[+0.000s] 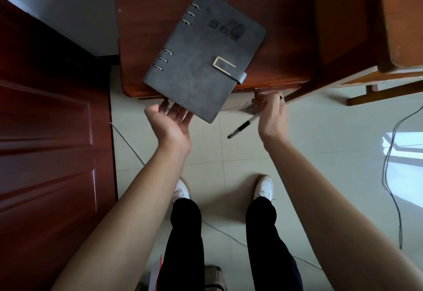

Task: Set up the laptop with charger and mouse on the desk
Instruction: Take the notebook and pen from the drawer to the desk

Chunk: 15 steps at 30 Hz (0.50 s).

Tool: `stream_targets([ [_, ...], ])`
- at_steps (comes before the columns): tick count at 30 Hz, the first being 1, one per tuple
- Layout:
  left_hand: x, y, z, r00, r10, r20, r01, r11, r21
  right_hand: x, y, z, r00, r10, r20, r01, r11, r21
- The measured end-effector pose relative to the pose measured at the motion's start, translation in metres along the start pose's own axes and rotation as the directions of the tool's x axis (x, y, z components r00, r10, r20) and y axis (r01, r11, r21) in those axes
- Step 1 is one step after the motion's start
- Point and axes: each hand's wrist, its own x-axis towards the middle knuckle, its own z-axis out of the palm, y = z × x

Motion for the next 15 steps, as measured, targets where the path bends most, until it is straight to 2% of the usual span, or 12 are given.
stream_targets([
  [4,0.009,0.004,0.005,0.992,-0.053,0.112,0.049,0.998,0.038,0.013,-0.013,0.006,0.996,0.076,0.052,-0.079,0.995,0.061],
  [8,0.008,0.009,-0.002,0.989,-0.003,0.145,-0.021,0.986,0.164,0.013,-0.013,0.005,0.978,0.144,0.152,-0.185,0.935,0.304],
  [10,0.004,0.012,-0.003,0.99,0.022,0.137,-0.053,0.973,0.223,0.013,-0.012,0.001,0.975,0.156,0.156,-0.199,0.924,0.325],
  [15,-0.01,0.023,0.009,0.993,-0.029,0.113,-0.01,0.944,0.329,0.01,-0.013,-0.004,0.964,0.232,0.127,-0.262,0.899,0.351],
])
